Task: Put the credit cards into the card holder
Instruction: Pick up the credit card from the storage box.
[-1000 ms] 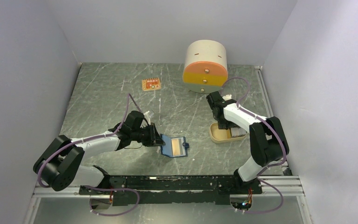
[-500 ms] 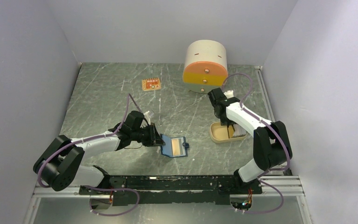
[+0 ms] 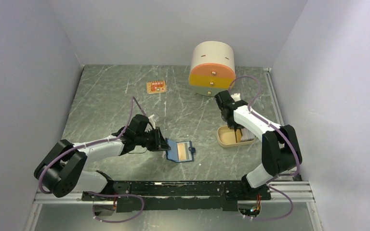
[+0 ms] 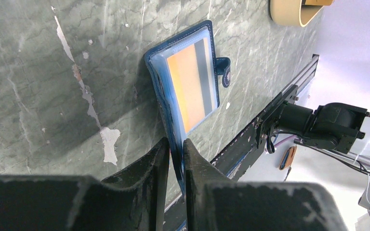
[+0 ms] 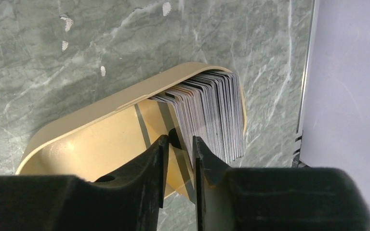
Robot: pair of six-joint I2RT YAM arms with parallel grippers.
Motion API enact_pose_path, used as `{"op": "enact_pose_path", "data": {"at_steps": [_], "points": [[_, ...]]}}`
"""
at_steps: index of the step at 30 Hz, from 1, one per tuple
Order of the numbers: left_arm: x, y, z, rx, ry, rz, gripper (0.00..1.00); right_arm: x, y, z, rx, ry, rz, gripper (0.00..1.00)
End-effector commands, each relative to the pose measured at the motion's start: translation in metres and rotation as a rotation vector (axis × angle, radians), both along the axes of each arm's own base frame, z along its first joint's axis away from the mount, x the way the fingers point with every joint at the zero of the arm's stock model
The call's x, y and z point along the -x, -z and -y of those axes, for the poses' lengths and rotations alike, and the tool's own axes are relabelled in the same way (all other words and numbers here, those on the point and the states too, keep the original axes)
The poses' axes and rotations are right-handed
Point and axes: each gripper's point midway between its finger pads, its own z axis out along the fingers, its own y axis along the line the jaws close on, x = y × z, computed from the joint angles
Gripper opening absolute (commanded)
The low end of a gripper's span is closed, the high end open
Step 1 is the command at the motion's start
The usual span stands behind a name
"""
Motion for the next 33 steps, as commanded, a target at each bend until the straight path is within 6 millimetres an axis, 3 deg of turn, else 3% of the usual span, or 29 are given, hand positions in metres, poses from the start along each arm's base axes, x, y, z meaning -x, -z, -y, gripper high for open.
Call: {"op": "enact_pose_path", "data": {"at_steps": [1,6,15,20,25,33], "points": [[-0.003,-0.002,-0.001,0.007,0.000,0.023,0.22,-0.004,-0.011,0.001,-0.002,-0.007,0.024,0.24],[-0.002,0.000,-0.001,0.008,0.000,0.017,0.22,-0.002,-0.014,-0.007,-0.053,-0.024,0.020,0.13],[-0.004,-0.002,0.000,0.001,0.001,0.017,0.23,0.004,-0.017,-0.013,-0.103,-0.031,0.010,0.10],[-0.006,0.000,-0.001,-0.010,-0.016,0.014,0.23,0.006,-0.021,-0.017,-0.125,-0.038,0.010,0.04],[-0.004,0.013,-0.008,-0.073,-0.031,-0.036,0.29,0.009,-0.033,-0.034,-0.181,-0.065,0.028,0.00],[-0.003,0.010,-0.010,-0.069,-0.045,-0.037,0.35,0.019,-0.044,-0.075,-0.357,-0.141,0.062,0.00]]}}
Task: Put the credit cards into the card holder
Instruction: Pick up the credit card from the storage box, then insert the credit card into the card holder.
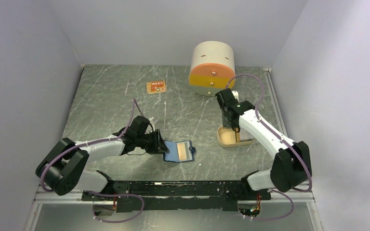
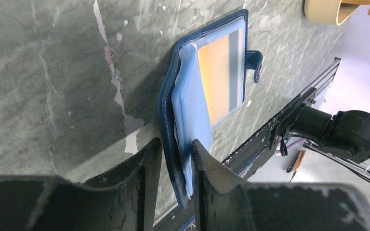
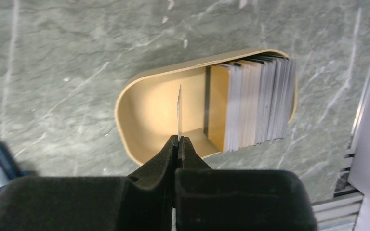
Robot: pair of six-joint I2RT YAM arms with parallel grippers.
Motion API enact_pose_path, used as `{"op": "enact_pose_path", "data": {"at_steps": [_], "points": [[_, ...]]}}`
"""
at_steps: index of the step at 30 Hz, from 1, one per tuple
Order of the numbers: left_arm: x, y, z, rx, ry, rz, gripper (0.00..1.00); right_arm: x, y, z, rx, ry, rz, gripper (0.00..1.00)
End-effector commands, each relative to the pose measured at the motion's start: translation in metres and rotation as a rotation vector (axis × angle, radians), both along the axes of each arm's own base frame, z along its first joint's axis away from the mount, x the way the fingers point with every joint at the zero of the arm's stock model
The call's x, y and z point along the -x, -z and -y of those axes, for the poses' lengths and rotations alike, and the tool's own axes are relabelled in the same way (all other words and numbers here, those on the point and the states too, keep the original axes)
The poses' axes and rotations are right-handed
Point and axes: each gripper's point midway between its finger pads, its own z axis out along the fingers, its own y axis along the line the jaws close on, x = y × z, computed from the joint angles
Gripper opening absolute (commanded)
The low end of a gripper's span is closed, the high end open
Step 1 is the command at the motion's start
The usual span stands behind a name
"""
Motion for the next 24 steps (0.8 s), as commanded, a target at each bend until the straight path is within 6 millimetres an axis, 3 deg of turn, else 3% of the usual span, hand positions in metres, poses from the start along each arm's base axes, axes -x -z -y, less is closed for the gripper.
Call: {"op": "enact_pose_path", "data": {"at_steps": [1,6,10,16,21,24], "points": [[-0.010,-0.007,0.001,-0.002,-0.021,0.025,0.35,0.006,-0.014,-0.030,-0.130,-0.038,0.032,0.00],[-0.012,-0.003,-0.003,-0.039,-0.036,0.017,0.35,0.013,-0.036,-0.076,-0.276,-0.113,0.128,0.00],[-0.013,-0.001,-0.005,-0.055,-0.046,0.016,0.35,0.019,-0.052,-0.126,-0.492,-0.229,0.200,0.00],[-0.013,0.000,-0.008,-0.051,-0.074,0.010,0.37,0.040,-0.058,-0.188,-0.889,-0.371,0.243,0.00],[-0.014,0.002,-0.012,-0.072,-0.094,0.008,0.36,0.057,-0.042,-0.216,-1.146,-0.394,0.240,0.00],[-0.013,0.003,-0.013,-0.078,-0.102,0.006,0.33,0.061,-0.018,-0.219,-1.148,-0.372,0.190,0.00]]}}
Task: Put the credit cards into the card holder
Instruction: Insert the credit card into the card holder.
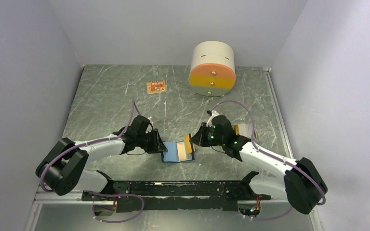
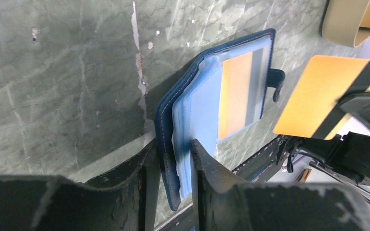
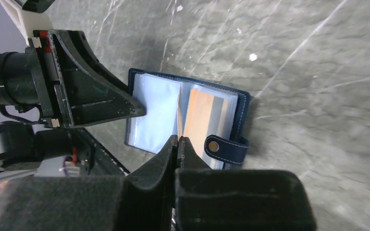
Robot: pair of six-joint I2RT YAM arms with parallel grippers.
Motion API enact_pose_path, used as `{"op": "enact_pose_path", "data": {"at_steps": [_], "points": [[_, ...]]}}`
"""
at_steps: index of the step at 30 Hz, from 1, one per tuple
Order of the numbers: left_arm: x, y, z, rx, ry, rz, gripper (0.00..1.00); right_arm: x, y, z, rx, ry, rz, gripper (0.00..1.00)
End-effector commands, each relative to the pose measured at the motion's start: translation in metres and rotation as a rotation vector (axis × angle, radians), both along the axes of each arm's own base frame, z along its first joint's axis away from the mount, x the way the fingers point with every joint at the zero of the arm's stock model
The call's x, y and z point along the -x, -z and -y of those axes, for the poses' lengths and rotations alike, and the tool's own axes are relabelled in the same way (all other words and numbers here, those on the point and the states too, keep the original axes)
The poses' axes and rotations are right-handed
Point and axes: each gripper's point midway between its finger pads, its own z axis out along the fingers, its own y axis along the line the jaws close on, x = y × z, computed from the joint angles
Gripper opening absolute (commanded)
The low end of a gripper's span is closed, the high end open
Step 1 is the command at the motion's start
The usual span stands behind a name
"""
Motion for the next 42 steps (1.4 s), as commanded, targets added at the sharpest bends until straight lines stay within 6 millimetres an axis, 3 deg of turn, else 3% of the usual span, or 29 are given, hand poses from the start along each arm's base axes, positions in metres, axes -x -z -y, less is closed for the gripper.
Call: {"op": "enact_pose_path", "data": {"at_steps": [1,9,22,34,42], "points": [[-0.005,-0.003,-0.005,-0.017,-0.037,0.012,0.32,-0.001,-0.023,-0.037,-0.221,-0.061,0.033,0.00],[-0.004,0.003,-0.006,-0.020,-0.044,-0.002,0.32,0.012,0.002,-0.049,-0.266,-0.057,-0.010,0.00],[-0.003,0.006,-0.007,-0.019,-0.038,-0.009,0.29,0.013,0.050,-0.045,-0.240,-0.002,-0.083,0.00],[0.002,0.014,-0.008,-0.008,-0.038,-0.024,0.29,0.014,0.063,-0.038,-0.255,0.062,-0.119,0.00],[0.003,0.017,-0.007,-0.005,-0.033,-0.028,0.28,0.019,0.063,-0.045,-0.314,0.049,-0.142,0.00]]}}
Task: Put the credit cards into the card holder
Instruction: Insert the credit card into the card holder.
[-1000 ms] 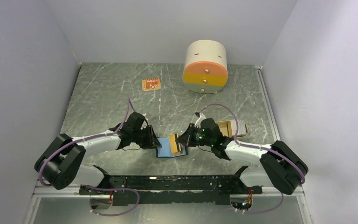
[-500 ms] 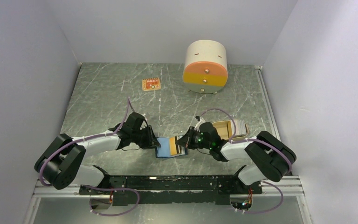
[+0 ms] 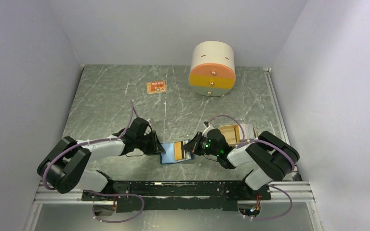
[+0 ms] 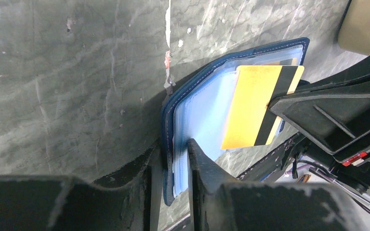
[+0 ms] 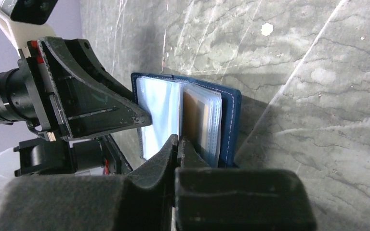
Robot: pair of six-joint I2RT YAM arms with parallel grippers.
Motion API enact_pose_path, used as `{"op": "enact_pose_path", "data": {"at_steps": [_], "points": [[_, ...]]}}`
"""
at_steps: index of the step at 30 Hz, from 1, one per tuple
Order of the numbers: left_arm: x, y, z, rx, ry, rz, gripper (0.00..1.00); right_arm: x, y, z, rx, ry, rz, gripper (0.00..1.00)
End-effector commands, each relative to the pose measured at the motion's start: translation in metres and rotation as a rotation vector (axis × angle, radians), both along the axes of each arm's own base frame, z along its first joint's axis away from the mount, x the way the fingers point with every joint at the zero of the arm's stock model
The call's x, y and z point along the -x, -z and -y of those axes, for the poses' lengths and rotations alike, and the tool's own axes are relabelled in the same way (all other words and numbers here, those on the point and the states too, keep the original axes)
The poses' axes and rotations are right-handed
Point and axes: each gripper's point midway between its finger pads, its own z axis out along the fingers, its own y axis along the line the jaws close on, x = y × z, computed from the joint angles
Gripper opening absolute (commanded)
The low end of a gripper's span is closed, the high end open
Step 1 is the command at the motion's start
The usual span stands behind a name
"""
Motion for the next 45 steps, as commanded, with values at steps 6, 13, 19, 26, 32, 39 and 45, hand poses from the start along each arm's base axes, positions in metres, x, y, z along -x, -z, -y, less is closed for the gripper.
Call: {"op": "enact_pose_path", "data": {"at_steps": [6,13,19,26,32,39,45], "points": [[-0.001,0.001,0.002,0.020,0.002,0.005,0.28,0.008,-0.004,-0.006,-0.079,-0.014,0.011,0.00],[0.000,-0.004,0.004,0.037,0.005,0.010,0.32,0.008,-0.007,-0.006,-0.074,-0.024,0.047,0.00],[-0.003,-0.014,0.007,0.063,0.009,0.032,0.34,0.010,-0.010,-0.012,-0.108,-0.040,0.047,0.00],[-0.002,-0.012,0.008,0.067,0.015,0.025,0.34,0.008,-0.006,-0.017,-0.130,-0.039,0.017,0.02],[-0.003,-0.013,0.008,0.063,0.010,0.029,0.32,0.008,0.004,-0.014,-0.118,-0.001,-0.039,0.02],[0.000,-0.005,0.001,0.041,-0.003,0.025,0.27,0.011,0.010,-0.011,-0.117,0.004,-0.055,0.02],[0.001,-0.004,0.002,0.055,-0.004,0.028,0.20,0.018,0.013,-0.009,-0.126,0.010,-0.081,0.03]]}}
